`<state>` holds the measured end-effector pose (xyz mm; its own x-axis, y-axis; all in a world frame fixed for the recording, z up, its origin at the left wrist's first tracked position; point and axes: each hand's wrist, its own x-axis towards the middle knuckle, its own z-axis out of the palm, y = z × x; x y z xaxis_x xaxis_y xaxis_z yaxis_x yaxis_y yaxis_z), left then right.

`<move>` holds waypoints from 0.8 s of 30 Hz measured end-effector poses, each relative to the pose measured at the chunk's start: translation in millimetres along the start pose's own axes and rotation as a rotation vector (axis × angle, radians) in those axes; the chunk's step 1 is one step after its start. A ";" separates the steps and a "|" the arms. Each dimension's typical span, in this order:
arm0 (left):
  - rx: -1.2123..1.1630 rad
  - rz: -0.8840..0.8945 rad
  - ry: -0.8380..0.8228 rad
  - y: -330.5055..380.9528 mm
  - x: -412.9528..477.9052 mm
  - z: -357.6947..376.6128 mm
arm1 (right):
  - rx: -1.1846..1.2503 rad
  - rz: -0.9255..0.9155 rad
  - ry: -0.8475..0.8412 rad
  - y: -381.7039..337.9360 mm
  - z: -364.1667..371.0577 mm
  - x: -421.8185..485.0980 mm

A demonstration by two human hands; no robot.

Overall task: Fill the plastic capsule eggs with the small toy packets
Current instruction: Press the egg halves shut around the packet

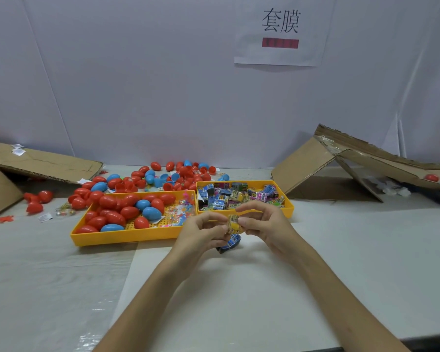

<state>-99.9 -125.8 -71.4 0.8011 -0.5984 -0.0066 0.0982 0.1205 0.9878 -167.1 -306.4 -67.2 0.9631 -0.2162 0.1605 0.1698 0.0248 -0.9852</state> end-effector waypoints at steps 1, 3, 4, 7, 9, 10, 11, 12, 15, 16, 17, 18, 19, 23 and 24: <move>-0.005 0.005 -0.003 0.6 0.1 0.6 | -0.014 0.002 0.005 0.7 -0.1 0.2; -0.041 0.017 -0.007 2.1 0.0 1.3 | -0.041 0.005 0.016 1.1 -0.3 0.3; -0.048 0.027 -0.010 2.6 0.0 1.0 | -0.050 0.005 0.020 0.9 -0.4 0.5; 0.009 0.066 -0.011 1.9 -0.6 0.3 | -0.049 0.006 0.020 0.2 0.0 0.1; 0.065 0.077 0.003 0.3 0.1 0.9 | -0.038 0.010 0.021 -0.4 0.1 -0.2; 0.092 0.080 0.013 -0.5 0.6 0.7 | -0.030 0.015 0.019 -1.2 0.6 -0.4; 0.117 0.084 0.024 -1.1 1.3 0.4 | -0.018 0.022 0.016 -2.3 1.1 -0.8; 0.144 0.089 0.034 -1.7 2.0 0.1 | -0.003 0.031 0.009 -3.2 1.4 -1.2; 0.263 0.115 0.050 -3.4 2.9 0.6 | 0.035 0.049 -0.016 -3.8 1.1 -1.1; 0.291 0.121 0.043 -3.9 2.6 1.6 | 0.041 0.054 -0.022 -3.4 1.1 -0.9; 0.310 0.120 0.031 -4.3 2.2 2.4 | 0.048 0.062 -0.032 -2.8 1.4 -0.7; 0.322 0.113 0.017 -4.3 2.0 3.2 | 0.056 0.071 -0.046 -2.1 1.8 -0.7; 0.327 0.105 0.001 -4.2 1.8 3.6 | 0.067 0.083 -0.060 -1.5 2.0 -0.9; 0.230 0.076 -0.030 -3.4 0.9 3.1 | 0.107 0.113 -0.095 -1.6 0.5 -0.9; 0.199 0.072 -0.025 -2.7 0.8 2.6 | 0.115 0.116 -0.107 -1.7 0.2 -0.8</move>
<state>-101.1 -128.7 -73.7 0.7869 -0.6135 0.0666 -0.0794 0.0064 0.9968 -168.2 -306.1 -65.6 0.9933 -0.1008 0.0574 0.0727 0.1561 -0.9851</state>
